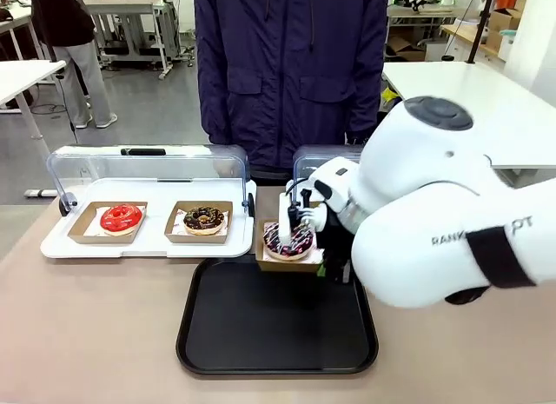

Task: Move the fourth donut from the left to the tray.
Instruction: Pick up the Paper togo box containing the Donut indicated by the person and place it on the Handle tray.

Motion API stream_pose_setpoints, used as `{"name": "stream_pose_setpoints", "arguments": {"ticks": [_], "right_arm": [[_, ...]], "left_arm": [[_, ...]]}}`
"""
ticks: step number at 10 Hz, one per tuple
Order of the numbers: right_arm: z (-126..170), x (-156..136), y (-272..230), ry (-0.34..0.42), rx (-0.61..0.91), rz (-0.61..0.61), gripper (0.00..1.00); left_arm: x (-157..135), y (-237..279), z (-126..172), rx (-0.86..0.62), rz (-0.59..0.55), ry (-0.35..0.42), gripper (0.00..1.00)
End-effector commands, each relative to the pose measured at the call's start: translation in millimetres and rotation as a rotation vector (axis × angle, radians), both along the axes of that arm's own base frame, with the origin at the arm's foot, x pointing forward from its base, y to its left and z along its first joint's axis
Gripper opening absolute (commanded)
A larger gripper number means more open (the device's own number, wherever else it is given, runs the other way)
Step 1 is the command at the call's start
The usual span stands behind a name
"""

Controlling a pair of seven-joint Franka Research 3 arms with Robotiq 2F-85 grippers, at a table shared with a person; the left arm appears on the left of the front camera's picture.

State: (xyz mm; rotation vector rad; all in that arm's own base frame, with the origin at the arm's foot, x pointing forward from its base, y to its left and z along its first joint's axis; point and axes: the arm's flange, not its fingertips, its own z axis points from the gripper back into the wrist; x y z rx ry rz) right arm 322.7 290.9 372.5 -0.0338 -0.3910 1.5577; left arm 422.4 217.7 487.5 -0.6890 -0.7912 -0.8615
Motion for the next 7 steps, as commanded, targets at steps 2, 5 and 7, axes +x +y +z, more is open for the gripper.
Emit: {"name": "stream_pose_setpoints", "arguments": {"ticks": [2,5,7], "right_arm": [[-32.3,-42.2,-11.8,-0.012,0.001,-0.008,0.02],[-45.9,-58.4,-9.0,0.030,0.005,-0.003,0.02],[-49.0,-68.4,-10.5,0.051,0.011,-0.004,0.02]], "left_arm": [[-1.2,-0.5,2.1,-0.005,-0.006,-0.006,1.00],[-1.2,-0.5,2.1,-0.005,-0.006,-0.006,1.00],[-1.2,-0.5,2.1,-0.005,-0.006,-0.006,1.00]]}}
